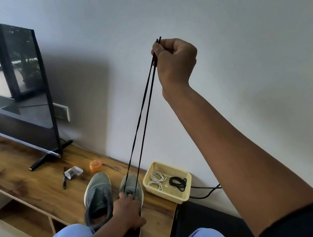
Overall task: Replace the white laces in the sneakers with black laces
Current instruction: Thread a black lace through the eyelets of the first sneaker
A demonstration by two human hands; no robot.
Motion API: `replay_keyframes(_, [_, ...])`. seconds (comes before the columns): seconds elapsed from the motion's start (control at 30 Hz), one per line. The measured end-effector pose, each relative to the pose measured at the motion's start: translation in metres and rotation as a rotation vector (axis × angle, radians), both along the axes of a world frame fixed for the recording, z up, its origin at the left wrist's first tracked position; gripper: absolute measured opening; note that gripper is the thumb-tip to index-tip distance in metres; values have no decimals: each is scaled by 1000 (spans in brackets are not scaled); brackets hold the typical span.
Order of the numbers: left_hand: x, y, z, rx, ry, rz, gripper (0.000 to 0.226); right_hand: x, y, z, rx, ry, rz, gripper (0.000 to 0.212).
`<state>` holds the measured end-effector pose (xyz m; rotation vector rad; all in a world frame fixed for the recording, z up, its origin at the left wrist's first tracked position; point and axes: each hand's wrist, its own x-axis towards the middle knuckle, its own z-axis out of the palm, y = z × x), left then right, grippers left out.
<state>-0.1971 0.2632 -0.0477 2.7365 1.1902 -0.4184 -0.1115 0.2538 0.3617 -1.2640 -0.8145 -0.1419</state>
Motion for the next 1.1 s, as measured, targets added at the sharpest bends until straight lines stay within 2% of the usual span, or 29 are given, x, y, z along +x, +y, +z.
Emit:
replay_keyframes(0.3, [1, -1, 4, 1, 10, -7, 95, 6, -4, -9, -1, -21, 16, 18])
replay_keyframes(0.5, [2, -2, 10, 25, -37, 5, 79, 14, -8, -29, -71, -60, 77, 17])
replay_keyframes(0.67, [-1, 3, 39, -2, -42, -14, 55, 18, -4, -73, -108, -53, 121, 9])
replay_keyframes(0.83, [-24, 37, 72, -99, -233, 114, 37, 15, 0, -142, -184, -32, 171, 8])
replay_keyframes(0.93, [-46, 67, 71, -95, -432, 240, 41, 14, -2, -192, -268, 3, 207, 7])
replay_keyframes(0.97, [-51, 72, 72, -118, -501, 265, 35, 13, -3, -208, -300, 14, 215, 7])
replay_keyframes(1.03, [-54, 77, 74, -205, -666, 319, 15, 14, -4, -244, -371, 57, 235, 8])
replay_keyframes(1.07, [-53, 79, 74, -294, -774, 341, 12, 15, -4, -260, -404, 80, 242, 8])
replay_keyframes(1.1, [-52, 79, 78, -406, -875, 344, 21, 16, -4, -276, -434, 99, 244, 8])
